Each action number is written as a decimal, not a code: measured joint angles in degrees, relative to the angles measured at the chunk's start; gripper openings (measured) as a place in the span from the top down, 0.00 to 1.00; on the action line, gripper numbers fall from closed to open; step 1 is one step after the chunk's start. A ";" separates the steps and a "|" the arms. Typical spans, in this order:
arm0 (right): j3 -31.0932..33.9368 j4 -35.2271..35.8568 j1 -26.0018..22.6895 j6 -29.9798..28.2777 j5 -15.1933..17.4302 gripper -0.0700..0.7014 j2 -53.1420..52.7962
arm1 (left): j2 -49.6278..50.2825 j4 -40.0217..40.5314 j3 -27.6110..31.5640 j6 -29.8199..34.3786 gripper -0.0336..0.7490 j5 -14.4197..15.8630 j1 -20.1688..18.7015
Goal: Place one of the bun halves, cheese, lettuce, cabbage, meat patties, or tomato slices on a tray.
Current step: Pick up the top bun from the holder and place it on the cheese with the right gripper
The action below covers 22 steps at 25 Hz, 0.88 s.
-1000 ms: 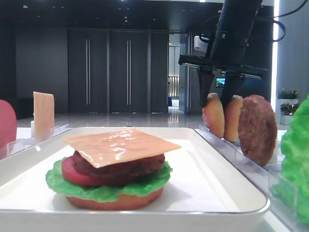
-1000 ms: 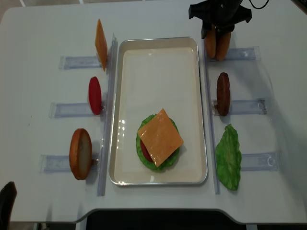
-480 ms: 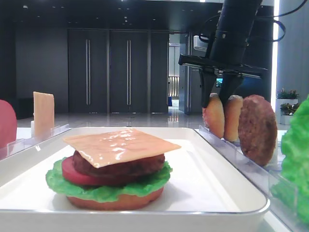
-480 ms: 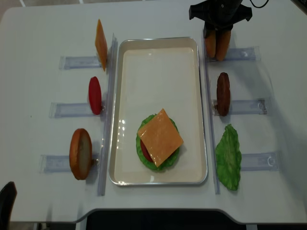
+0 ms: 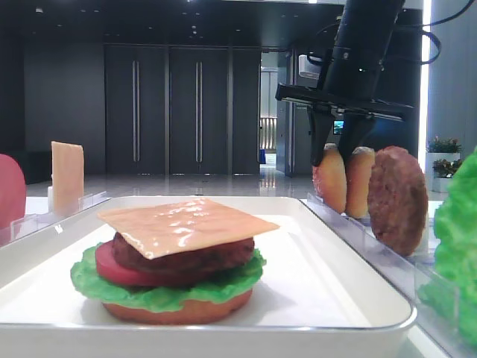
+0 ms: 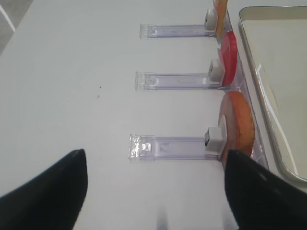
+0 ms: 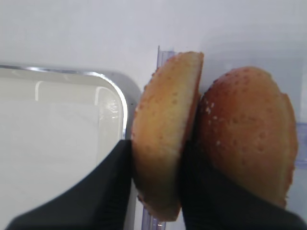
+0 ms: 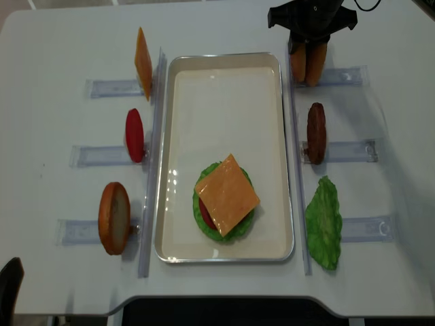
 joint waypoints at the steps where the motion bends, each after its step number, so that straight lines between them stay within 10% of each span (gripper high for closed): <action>1: 0.00 0.00 0.00 0.00 0.12 0.63 0.00 | 0.00 0.00 0.00 0.00 0.07 0.00 0.00; 22: 0.10 7.16 0.30 -3.94 9.03 0.63 -7.54 | 0.00 0.00 0.00 0.00 0.07 0.00 0.00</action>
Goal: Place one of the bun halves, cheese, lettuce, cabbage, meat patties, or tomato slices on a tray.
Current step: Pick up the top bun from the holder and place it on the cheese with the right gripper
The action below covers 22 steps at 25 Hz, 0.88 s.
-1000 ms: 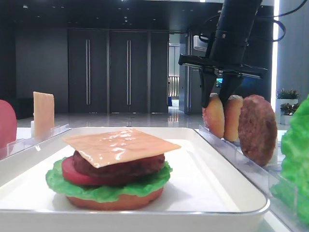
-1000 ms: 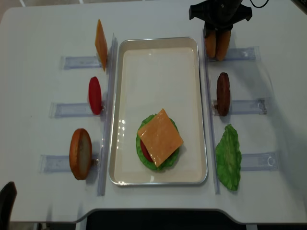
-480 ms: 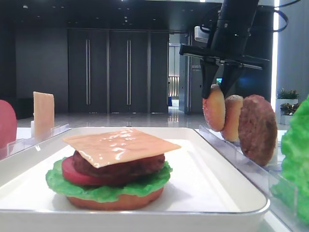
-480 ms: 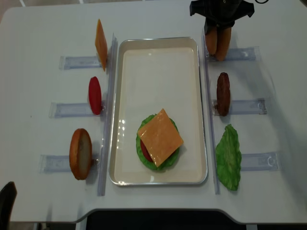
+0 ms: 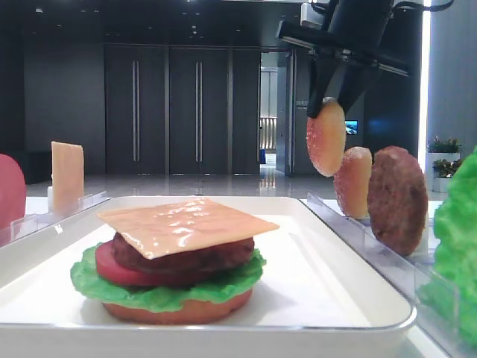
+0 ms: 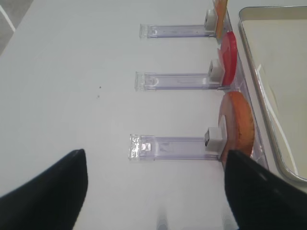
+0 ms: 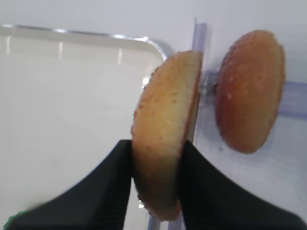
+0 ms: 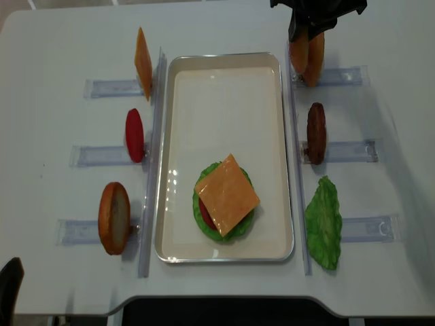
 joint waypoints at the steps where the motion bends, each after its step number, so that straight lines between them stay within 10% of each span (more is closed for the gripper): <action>1: 0.00 1.58 0.16 -0.96 1.38 0.63 -0.44 | 0.00 0.00 0.00 0.00 0.07 0.00 0.00; 12: 1.50 19.44 2.32 -10.65 3.53 0.63 -9.52 | 0.00 0.00 0.00 0.00 0.07 0.00 0.00; 22: 16.78 27.76 4.09 -16.15 3.51 0.63 -21.49 | 0.00 0.00 0.00 0.00 0.07 0.00 0.00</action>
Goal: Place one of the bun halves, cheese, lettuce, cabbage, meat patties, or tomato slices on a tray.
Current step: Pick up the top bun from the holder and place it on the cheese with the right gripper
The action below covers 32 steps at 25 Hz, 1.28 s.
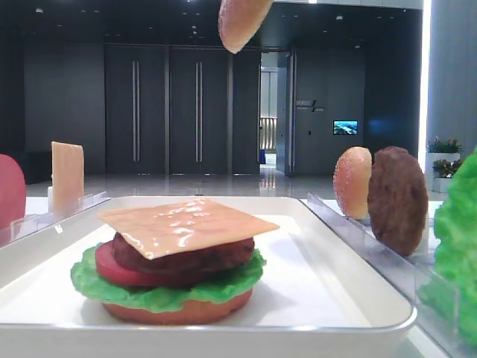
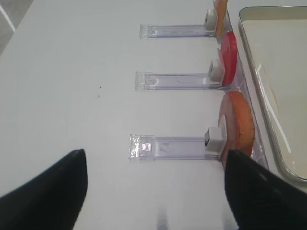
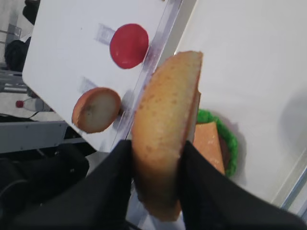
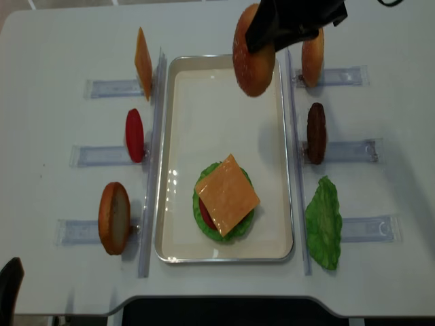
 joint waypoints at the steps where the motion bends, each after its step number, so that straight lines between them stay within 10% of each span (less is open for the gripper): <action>1: 2.37 1.45 0.02 -1.35 0.00 0.63 -1.23 | 0.00 0.00 0.00 0.00 0.07 0.00 0.00; 10: 24.96 21.07 1.63 -22.18 -5.72 0.63 -7.26 | 0.00 0.00 0.00 0.00 0.07 0.00 0.00; 21: 37.21 35.25 2.53 -38.52 -14.60 0.63 -7.26 | 0.00 0.00 0.00 0.00 0.07 0.00 0.00; 32: 38.62 43.91 2.53 -46.02 -9.80 0.63 -0.77 | 0.00 0.00 0.00 0.00 0.07 0.00 0.00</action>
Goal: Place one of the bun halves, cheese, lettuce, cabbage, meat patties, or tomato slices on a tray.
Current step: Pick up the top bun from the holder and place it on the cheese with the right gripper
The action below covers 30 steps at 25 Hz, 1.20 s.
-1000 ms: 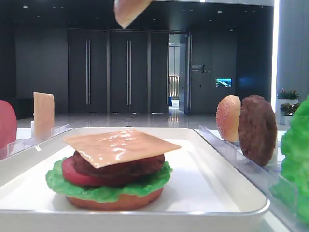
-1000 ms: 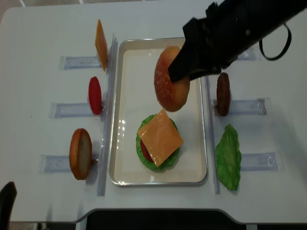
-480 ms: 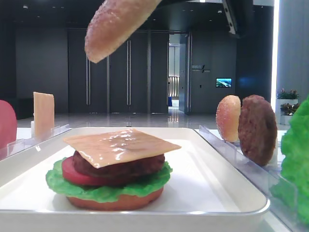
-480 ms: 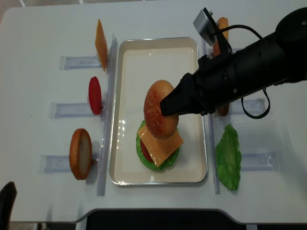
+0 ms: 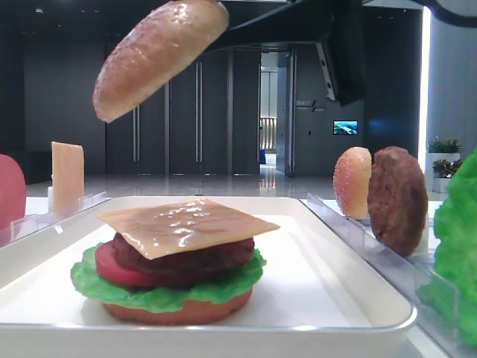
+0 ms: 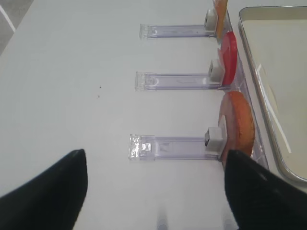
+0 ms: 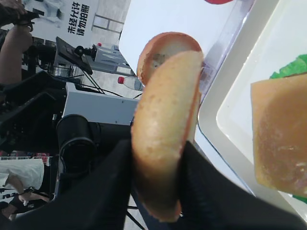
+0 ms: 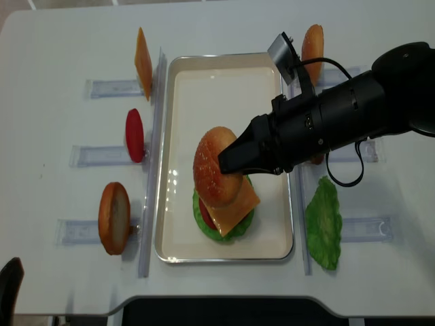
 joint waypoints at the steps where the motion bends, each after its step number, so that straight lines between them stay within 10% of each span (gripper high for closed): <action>1: 0.00 0.17 0.00 -0.26 0.30 0.63 0.38 | 0.00 0.00 0.00 0.00 0.07 0.00 0.00; 30: 1.08 2.39 -0.05 -7.73 -1.18 0.63 7.95 | 0.00 0.00 0.00 0.67 0.07 0.00 0.00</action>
